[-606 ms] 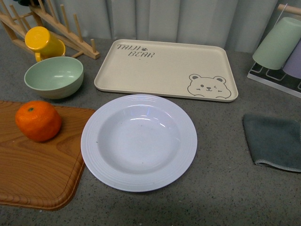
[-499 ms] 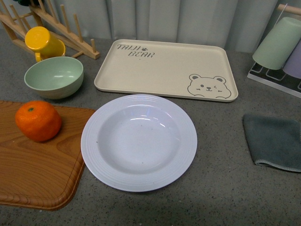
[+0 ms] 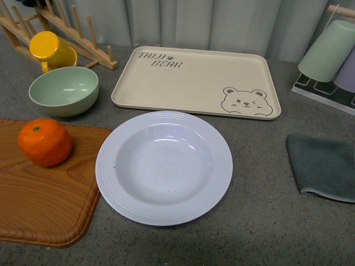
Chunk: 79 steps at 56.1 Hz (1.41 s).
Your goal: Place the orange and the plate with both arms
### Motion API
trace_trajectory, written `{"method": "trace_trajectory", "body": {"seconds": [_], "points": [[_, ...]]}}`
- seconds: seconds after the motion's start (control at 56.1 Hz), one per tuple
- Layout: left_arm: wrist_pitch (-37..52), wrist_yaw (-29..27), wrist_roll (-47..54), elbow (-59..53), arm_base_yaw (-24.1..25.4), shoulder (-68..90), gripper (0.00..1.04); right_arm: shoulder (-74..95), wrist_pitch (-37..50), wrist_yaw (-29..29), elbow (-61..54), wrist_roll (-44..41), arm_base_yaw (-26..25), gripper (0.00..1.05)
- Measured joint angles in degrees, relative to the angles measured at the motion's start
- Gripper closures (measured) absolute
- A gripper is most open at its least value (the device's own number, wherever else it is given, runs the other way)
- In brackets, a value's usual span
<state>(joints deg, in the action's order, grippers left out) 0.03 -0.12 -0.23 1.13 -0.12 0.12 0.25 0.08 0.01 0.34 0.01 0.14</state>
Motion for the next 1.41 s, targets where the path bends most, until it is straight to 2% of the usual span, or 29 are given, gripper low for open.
{"method": "trace_trajectory", "body": {"seconds": [1.408], "points": [[0.00,0.00,0.00,0.00,0.00,0.00,0.07,0.00,0.02,0.00,0.00,0.00,0.00,0.09]]}}
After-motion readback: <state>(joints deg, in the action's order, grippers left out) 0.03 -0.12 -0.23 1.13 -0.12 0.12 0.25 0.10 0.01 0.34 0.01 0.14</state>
